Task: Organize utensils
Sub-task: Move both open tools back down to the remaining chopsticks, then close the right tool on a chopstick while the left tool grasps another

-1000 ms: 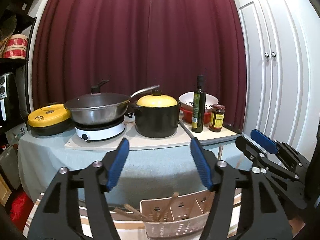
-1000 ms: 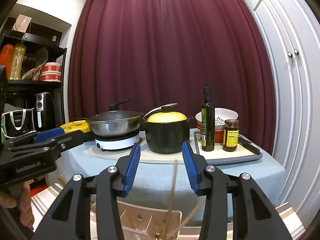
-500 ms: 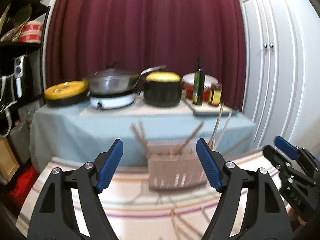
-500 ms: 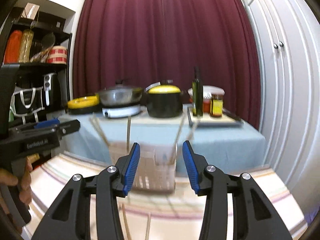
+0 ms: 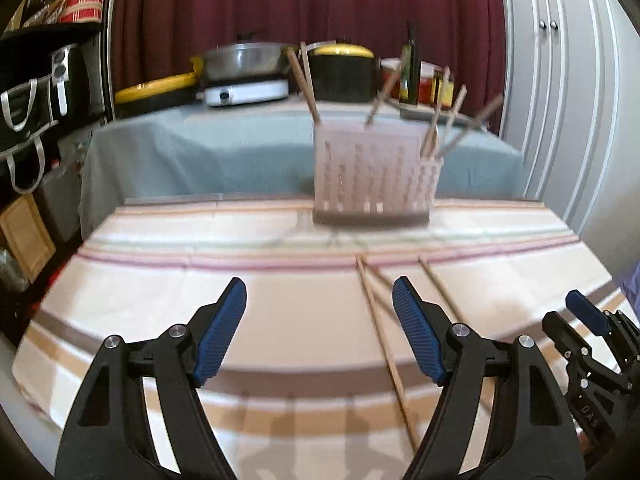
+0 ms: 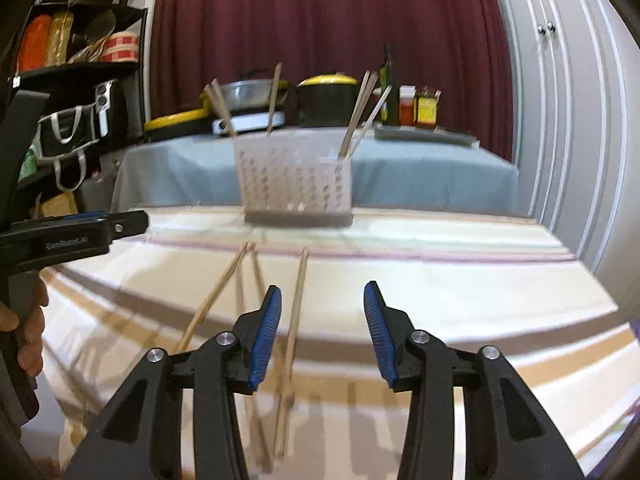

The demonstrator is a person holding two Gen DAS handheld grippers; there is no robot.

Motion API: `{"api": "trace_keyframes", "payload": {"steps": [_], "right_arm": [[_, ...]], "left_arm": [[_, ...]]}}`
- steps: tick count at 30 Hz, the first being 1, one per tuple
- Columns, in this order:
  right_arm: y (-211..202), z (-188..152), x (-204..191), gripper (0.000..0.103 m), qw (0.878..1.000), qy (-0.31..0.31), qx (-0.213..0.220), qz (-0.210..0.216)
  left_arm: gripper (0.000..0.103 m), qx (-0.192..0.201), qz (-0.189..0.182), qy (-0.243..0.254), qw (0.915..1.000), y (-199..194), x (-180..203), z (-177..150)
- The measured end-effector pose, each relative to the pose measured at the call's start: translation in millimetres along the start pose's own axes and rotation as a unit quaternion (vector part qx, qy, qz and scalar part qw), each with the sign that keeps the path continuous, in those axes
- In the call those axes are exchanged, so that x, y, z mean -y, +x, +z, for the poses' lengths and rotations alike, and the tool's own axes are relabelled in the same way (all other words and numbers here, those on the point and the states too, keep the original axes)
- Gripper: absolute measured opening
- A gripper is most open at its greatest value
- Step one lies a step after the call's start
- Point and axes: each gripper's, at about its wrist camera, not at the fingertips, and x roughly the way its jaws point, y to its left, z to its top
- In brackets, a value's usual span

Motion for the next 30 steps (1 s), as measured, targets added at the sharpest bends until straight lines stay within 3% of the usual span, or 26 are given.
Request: {"api": "trace_keyframes", "payload": {"steps": [7,14,17,22,30], "right_arm": [[6,-27,-14,0.029,0.999,-0.02,-0.027,0.03],[20,-35,-14,0.023,0.998,-0.016,-0.051,0.034],[24,-38,-15,0.011,0.997,-0.015,-0.061,0.036],[22,-39,-17,0.007,0.997,-0.021,-0.058,0.037],[6,-34,-12,0.007,0.999,-0.021,-0.019,0.016]], "left_arm": [[0.074,-0.031,-0.005,0.008,0.9995,-1,8,-39],[0.074,-0.046,-0.006,0.012,0.9989,-1,13,-54],[0.074,-0.052,-0.009,0.011,0.9985,1,16,-57],[0.074,-0.059,-0.015,0.014,0.9981,3,21,-63],[0.074,-0.063,-0.031,0.014,0.9974,3,32,-71]]}}
